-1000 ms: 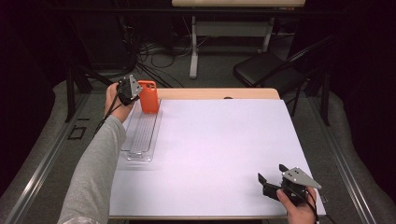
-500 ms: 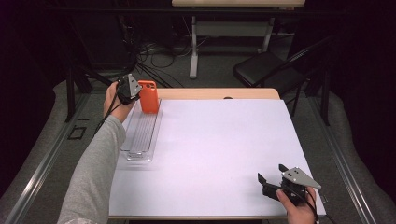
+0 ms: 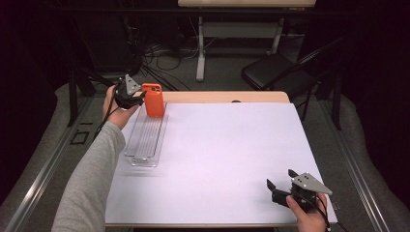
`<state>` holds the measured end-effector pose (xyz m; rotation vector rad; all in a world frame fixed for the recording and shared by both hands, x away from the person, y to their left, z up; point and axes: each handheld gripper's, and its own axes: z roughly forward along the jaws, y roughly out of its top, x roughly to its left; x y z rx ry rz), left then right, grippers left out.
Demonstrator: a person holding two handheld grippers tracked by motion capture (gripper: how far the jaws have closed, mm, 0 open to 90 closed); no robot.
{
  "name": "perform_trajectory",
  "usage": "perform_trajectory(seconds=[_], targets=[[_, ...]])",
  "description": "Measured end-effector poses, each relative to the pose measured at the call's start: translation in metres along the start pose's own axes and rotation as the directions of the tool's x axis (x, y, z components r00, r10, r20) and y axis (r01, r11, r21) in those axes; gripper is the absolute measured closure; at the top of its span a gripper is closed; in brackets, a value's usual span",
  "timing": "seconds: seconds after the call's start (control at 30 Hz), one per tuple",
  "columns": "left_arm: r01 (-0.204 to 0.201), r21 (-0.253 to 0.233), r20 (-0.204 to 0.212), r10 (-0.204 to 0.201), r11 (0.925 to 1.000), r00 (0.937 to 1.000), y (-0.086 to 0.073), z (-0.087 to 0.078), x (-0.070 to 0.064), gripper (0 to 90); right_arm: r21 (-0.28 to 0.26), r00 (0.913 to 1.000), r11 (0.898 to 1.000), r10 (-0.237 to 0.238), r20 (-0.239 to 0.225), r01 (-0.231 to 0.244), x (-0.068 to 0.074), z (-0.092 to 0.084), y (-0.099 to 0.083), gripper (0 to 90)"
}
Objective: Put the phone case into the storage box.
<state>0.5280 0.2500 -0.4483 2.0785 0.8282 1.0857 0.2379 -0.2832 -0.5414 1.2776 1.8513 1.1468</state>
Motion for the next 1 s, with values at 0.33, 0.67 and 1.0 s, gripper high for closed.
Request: perform_trajectory(seconds=[0.33, 0.67, 1.0], targets=[[0.206, 0.017, 0.189, -0.205, 0.9784, 0.9602, 0.007, -0.024, -0.007, 26.3, 0.005, 0.9992, 0.999, -0.033, -0.021, 0.033, 0.002, 0.006, 0.003, 14.5], [0.36, -0.017, 0.361, -0.33, 0.933, 0.8725, 0.009, -0.06, -0.022, 17.2, 0.006, 0.9985, 0.999, -0.046, -0.03, 0.046, 0.003, 0.009, 0.006, 14.4], [0.418, -0.068, 0.471, -0.34, 0.9058, 0.814, 0.0, -0.099, -0.042, 15.2, 0.008, 0.9988, 0.999, -0.043, -0.023, 0.043, 0.003, 0.01, 0.007, 14.4]])
